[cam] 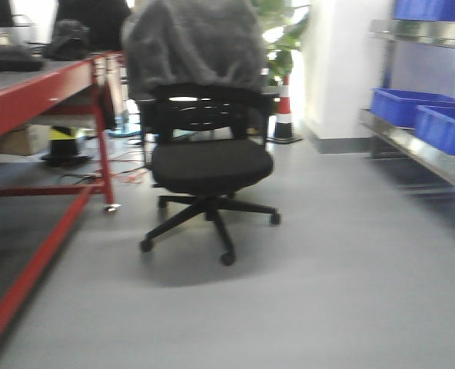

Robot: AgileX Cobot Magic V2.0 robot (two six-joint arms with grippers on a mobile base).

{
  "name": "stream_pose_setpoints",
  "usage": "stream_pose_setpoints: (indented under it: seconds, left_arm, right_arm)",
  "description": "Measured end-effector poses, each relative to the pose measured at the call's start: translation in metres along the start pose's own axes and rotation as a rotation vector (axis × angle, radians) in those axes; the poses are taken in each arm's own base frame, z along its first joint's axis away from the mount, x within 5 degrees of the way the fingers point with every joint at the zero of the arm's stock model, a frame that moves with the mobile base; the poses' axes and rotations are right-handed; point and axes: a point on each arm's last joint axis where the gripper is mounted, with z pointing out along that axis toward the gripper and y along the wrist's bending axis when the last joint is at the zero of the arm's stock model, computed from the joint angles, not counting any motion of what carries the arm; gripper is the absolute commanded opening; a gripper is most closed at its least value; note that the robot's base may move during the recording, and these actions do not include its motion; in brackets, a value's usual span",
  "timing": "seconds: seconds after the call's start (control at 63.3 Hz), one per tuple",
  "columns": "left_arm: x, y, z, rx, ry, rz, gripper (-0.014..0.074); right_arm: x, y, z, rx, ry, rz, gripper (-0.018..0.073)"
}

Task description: Grab PVC pipe and place in blue bin

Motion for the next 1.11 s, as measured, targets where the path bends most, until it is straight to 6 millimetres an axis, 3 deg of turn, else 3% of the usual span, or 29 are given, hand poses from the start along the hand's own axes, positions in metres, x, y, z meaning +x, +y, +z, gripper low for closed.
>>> stream_pose_setpoints:
  seconds: [1.106]
  left_arm:
    - [0.0, 0.0, 0.0, 0.0, 0.0, 0.0, -0.0111]
  right_arm:
    - [0.0, 0.0, 0.0, 0.0, 0.0, 0.0, -0.0169]
